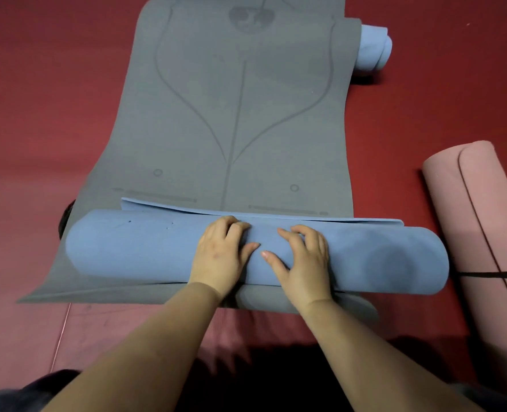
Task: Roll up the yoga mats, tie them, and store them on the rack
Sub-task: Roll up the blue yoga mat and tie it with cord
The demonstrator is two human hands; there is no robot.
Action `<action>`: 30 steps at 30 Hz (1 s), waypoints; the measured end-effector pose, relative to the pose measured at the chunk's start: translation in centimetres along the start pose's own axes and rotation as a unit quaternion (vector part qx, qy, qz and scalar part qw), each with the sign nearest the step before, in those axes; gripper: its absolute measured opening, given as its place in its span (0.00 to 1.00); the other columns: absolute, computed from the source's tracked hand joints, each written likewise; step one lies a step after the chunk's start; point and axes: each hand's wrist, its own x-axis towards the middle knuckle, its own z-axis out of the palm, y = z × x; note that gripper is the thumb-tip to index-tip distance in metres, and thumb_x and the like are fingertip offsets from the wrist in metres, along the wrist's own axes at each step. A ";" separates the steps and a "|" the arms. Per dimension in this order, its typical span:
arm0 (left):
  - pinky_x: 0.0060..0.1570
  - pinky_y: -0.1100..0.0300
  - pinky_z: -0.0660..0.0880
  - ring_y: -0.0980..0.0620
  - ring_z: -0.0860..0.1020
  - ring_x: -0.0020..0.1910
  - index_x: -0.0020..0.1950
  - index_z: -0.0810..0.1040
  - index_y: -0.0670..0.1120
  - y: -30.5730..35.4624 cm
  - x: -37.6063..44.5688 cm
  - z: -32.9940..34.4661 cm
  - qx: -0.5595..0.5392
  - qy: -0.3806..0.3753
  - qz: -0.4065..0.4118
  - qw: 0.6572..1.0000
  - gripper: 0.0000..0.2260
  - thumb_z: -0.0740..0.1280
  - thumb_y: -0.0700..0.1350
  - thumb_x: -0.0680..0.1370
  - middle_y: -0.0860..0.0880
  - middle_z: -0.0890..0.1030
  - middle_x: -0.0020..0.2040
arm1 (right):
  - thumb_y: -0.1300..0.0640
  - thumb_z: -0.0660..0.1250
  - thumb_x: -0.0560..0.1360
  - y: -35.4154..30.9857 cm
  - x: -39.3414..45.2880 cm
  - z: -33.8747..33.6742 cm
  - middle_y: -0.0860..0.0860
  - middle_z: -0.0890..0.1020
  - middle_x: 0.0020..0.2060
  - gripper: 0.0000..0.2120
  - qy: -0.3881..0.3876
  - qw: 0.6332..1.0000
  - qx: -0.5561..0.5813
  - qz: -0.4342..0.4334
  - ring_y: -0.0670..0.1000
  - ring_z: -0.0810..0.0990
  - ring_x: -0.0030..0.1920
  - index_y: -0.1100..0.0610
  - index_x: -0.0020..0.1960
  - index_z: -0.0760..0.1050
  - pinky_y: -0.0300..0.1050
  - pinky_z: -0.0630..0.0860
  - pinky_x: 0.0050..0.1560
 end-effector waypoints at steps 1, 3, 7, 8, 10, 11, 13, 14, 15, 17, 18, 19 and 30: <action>0.53 0.57 0.70 0.44 0.77 0.48 0.52 0.79 0.42 0.1 0.3 -0.1 -0.005 0.008 -0.013 1.000 0.21 0.60 0.57 0.74 0.44 0.78 0.49 | 0.40 0.63 0.69 0.1 0.9 0.2 0.57 0.78 0.49 0.24 0.003 1.000 0.010 0.004 0.55 0.70 0.54 0.58 0.52 0.80 0.50 0.64 0.59; 0.55 0.56 0.67 0.43 0.77 0.51 0.53 0.80 0.41 0.2 0.0 0.1 0.004 0.015 0.001 1.000 0.22 0.61 0.58 0.74 0.43 0.78 0.51 | 0.40 0.65 0.68 0.2 2.4 0.5 0.57 0.78 0.45 0.23 0.007 1.000 0.024 0.007 0.58 0.75 0.50 0.59 0.49 0.80 0.48 0.66 0.57; 0.63 0.51 0.68 0.41 0.76 0.59 0.61 0.78 0.40 -0.4 0.2 0.3 0.016 -0.017 0.039 0.999 0.27 0.61 0.59 0.73 0.41 0.78 0.58 | 0.42 0.69 0.66 0.0 4.8 0.4 0.53 0.78 0.43 0.18 -0.032 0.997 0.048 0.045 0.58 0.77 0.48 0.57 0.45 0.80 0.47 0.68 0.56; 0.62 0.51 0.68 0.41 0.76 0.59 0.61 0.78 0.40 -0.4 0.8 0.1 0.007 -0.025 0.031 0.999 0.27 0.61 0.59 0.72 0.42 0.78 0.57 | 0.42 0.68 0.66 -0.2 5.0 0.4 0.52 0.79 0.42 0.18 -0.024 0.998 0.037 0.044 0.57 0.77 0.47 0.56 0.44 0.79 0.46 0.67 0.55; 0.63 0.54 0.66 0.42 0.75 0.60 0.62 0.77 0.41 -0.1 2.2 -0.5 -0.005 -0.041 0.016 0.999 0.28 0.61 0.60 0.72 0.42 0.78 0.58 | 0.40 0.65 0.67 -0.5 5.0 0.5 0.50 0.80 0.41 0.18 -0.007 1.000 0.020 0.024 0.55 0.77 0.46 0.54 0.42 0.79 0.44 0.65 0.55; 0.64 0.56 0.64 0.43 0.73 0.62 0.64 0.76 0.41 0.0 3.0 -0.8 -0.006 -0.043 0.013 0.999 0.28 0.63 0.60 0.73 0.43 0.77 0.60 | 0.41 0.63 0.67 -0.7 5.0 0.5 0.51 0.80 0.42 0.18 -0.006 1.000 0.025 0.013 0.55 0.78 0.46 0.55 0.43 0.80 0.44 0.65 0.55; 0.67 0.59 0.59 0.46 0.69 0.66 0.68 0.72 0.43 0.0 4.7 -1.1 -0.011 -0.057 0.008 0.998 0.26 0.65 0.58 0.75 0.46 0.73 0.64 | 0.43 0.63 0.68 -0.6 5.1 0.6 0.53 0.81 0.46 0.19 -0.014 0.999 0.050 0.005 0.57 0.79 0.49 0.57 0.47 0.81 0.45 0.68 0.56; 0.67 0.59 0.57 0.48 0.68 0.67 0.70 0.70 0.44 0.0 5.6 -1.1 -0.010 -0.060 0.009 0.998 0.26 0.65 0.57 0.76 0.47 0.72 0.66 | 0.43 0.64 0.69 -0.4 5.7 0.6 0.53 0.82 0.47 0.20 -0.024 0.998 0.065 0.008 0.57 0.79 0.50 0.58 0.48 0.81 0.45 0.69 0.57; 0.68 0.60 0.57 0.48 0.67 0.67 0.71 0.69 0.45 -0.1 6.2 -1.2 -0.004 -0.067 0.008 0.998 0.26 0.64 0.57 0.77 0.47 0.71 0.66 | 0.44 0.66 0.69 -0.3 6.3 0.5 0.54 0.82 0.47 0.20 -0.039 0.996 0.079 0.014 0.57 0.79 0.51 0.59 0.49 0.82 0.46 0.71 0.58; 0.68 0.59 0.57 0.47 0.66 0.68 0.71 0.68 0.44 0.0 6.7 -1.2 0.021 -0.064 0.013 0.998 0.25 0.63 0.56 0.78 0.46 0.71 0.67 | 0.48 0.71 0.70 -0.2 7.9 0.2 0.53 0.82 0.48 0.17 -0.067 0.993 0.091 0.031 0.57 0.78 0.53 0.60 0.50 0.82 0.46 0.70 0.59; 0.67 0.58 0.58 0.46 0.67 0.67 0.70 0.69 0.43 -0.1 6.4 -1.1 0.033 -0.039 0.022 0.998 0.25 0.64 0.55 0.78 0.46 0.72 0.66 | 0.50 0.72 0.71 -0.2 8.6 0.2 0.53 0.82 0.50 0.15 -0.080 0.992 0.086 0.040 0.56 0.77 0.54 0.59 0.51 0.81 0.44 0.68 0.60; 0.67 0.56 0.59 0.45 0.68 0.66 0.69 0.71 0.42 -0.1 6.0 -1.0 0.035 -0.014 0.025 0.999 0.25 0.66 0.55 0.77 0.45 0.72 0.66 | 0.51 0.72 0.71 -0.2 9.3 0.2 0.53 0.81 0.51 0.14 -0.091 0.992 0.078 0.047 0.55 0.76 0.56 0.59 0.53 0.81 0.42 0.66 0.61; 0.73 0.57 0.46 0.49 0.53 0.75 0.77 0.52 0.45 -1.2 9.8 -2.2 0.123 -0.168 0.069 0.976 0.44 0.64 0.67 0.71 0.47 0.57 0.76 | 0.49 0.68 0.75 -0.1 15.5 0.4 0.50 0.80 0.54 0.14 -0.214 0.969 0.075 0.097 0.50 0.76 0.58 0.57 0.54 0.79 0.39 0.68 0.57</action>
